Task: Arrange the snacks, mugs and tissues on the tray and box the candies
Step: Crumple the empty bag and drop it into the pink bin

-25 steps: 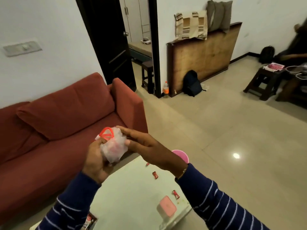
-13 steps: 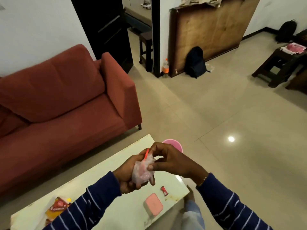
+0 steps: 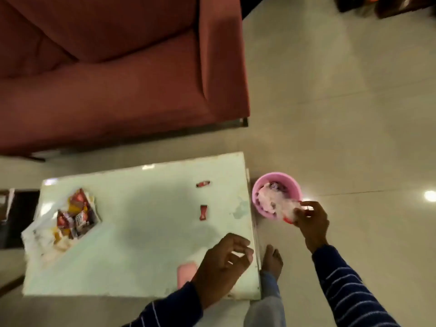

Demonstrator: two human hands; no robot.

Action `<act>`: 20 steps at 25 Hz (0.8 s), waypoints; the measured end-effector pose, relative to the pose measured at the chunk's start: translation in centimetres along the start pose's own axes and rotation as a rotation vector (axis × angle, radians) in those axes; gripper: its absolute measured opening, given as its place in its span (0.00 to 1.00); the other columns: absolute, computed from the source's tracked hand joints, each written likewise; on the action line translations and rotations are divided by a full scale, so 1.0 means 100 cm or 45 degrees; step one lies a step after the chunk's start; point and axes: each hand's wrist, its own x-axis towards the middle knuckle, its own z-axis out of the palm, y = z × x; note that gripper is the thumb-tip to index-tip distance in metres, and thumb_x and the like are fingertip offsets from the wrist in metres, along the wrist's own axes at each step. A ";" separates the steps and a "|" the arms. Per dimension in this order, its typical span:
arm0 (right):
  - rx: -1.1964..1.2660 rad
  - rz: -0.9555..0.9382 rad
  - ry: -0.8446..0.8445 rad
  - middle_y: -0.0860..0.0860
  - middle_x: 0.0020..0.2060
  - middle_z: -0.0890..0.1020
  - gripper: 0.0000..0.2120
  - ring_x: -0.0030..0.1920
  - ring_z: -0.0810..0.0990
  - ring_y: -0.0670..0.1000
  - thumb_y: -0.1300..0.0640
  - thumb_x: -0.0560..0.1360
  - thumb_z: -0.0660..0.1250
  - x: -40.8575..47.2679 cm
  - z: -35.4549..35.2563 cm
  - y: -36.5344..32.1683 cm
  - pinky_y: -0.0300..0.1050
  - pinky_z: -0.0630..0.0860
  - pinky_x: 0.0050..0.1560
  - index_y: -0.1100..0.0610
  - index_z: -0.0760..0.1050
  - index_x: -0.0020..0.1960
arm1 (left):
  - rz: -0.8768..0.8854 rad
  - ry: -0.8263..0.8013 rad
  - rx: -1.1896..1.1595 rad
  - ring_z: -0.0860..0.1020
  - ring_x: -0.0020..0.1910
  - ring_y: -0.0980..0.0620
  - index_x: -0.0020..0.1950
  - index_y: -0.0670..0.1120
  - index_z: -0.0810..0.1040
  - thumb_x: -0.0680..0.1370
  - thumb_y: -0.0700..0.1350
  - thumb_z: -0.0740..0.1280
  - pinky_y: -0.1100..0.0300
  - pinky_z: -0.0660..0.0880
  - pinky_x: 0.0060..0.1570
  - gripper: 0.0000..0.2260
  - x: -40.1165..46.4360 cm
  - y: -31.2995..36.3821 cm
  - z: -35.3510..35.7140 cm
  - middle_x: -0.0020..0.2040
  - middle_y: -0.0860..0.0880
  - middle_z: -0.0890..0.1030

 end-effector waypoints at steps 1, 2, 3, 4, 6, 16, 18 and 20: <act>-0.108 -0.032 0.035 0.63 0.49 0.84 0.12 0.51 0.83 0.66 0.67 0.71 0.75 0.039 0.017 0.021 0.65 0.81 0.50 0.60 0.78 0.52 | -0.021 0.014 0.049 0.83 0.45 0.53 0.52 0.54 0.77 0.71 0.54 0.69 0.62 0.78 0.43 0.11 0.011 -0.033 0.012 0.50 0.53 0.84; -0.214 -0.070 0.072 0.63 0.50 0.84 0.13 0.52 0.83 0.66 0.65 0.70 0.75 0.066 0.025 0.030 0.63 0.79 0.54 0.60 0.79 0.53 | -0.049 -0.003 0.091 0.83 0.46 0.54 0.52 0.56 0.77 0.73 0.54 0.68 0.61 0.79 0.45 0.09 0.011 -0.052 0.017 0.50 0.55 0.84; -0.338 -0.109 0.046 0.63 0.52 0.84 0.15 0.54 0.82 0.65 0.63 0.71 0.76 0.098 0.039 0.047 0.60 0.78 0.58 0.60 0.80 0.56 | -0.095 0.002 0.116 0.83 0.46 0.56 0.52 0.58 0.77 0.73 0.55 0.68 0.62 0.80 0.45 0.08 0.016 -0.075 0.024 0.50 0.58 0.84; -0.423 -0.117 -0.050 0.62 0.55 0.84 0.17 0.56 0.82 0.64 0.61 0.72 0.75 0.128 0.060 0.064 0.59 0.77 0.62 0.59 0.80 0.60 | -0.122 0.027 0.142 0.82 0.46 0.59 0.52 0.58 0.77 0.74 0.55 0.67 0.64 0.79 0.44 0.08 0.024 -0.103 0.033 0.50 0.60 0.83; -0.428 -0.019 -0.216 0.61 0.60 0.82 0.20 0.54 0.83 0.61 0.56 0.76 0.71 0.159 0.091 0.083 0.55 0.77 0.64 0.54 0.77 0.68 | -0.132 0.030 0.222 0.82 0.45 0.63 0.52 0.59 0.76 0.76 0.55 0.66 0.69 0.78 0.41 0.06 0.031 -0.137 0.039 0.51 0.64 0.81; -0.493 -0.272 -0.184 0.61 0.61 0.82 0.14 0.61 0.81 0.62 0.60 0.79 0.68 -0.033 0.070 0.004 0.57 0.76 0.64 0.58 0.80 0.63 | -0.068 0.200 0.010 0.78 0.56 0.61 0.66 0.60 0.65 0.76 0.46 0.71 0.71 0.73 0.46 0.24 -0.027 -0.106 -0.075 0.61 0.60 0.77; -0.443 -0.271 -0.186 0.60 0.62 0.82 0.14 0.62 0.80 0.63 0.60 0.79 0.68 -0.072 0.088 -0.026 0.56 0.74 0.66 0.59 0.80 0.64 | -0.021 0.314 -0.047 0.77 0.58 0.62 0.67 0.59 0.66 0.76 0.46 0.71 0.70 0.73 0.49 0.23 -0.041 -0.104 -0.127 0.62 0.61 0.76; -0.411 -0.321 -0.215 0.61 0.62 0.81 0.15 0.61 0.80 0.63 0.63 0.78 0.68 -0.117 0.114 -0.053 0.55 0.72 0.68 0.61 0.78 0.65 | 0.025 0.440 -0.155 0.78 0.57 0.60 0.66 0.57 0.67 0.76 0.45 0.71 0.67 0.75 0.49 0.22 -0.063 -0.108 -0.180 0.62 0.59 0.77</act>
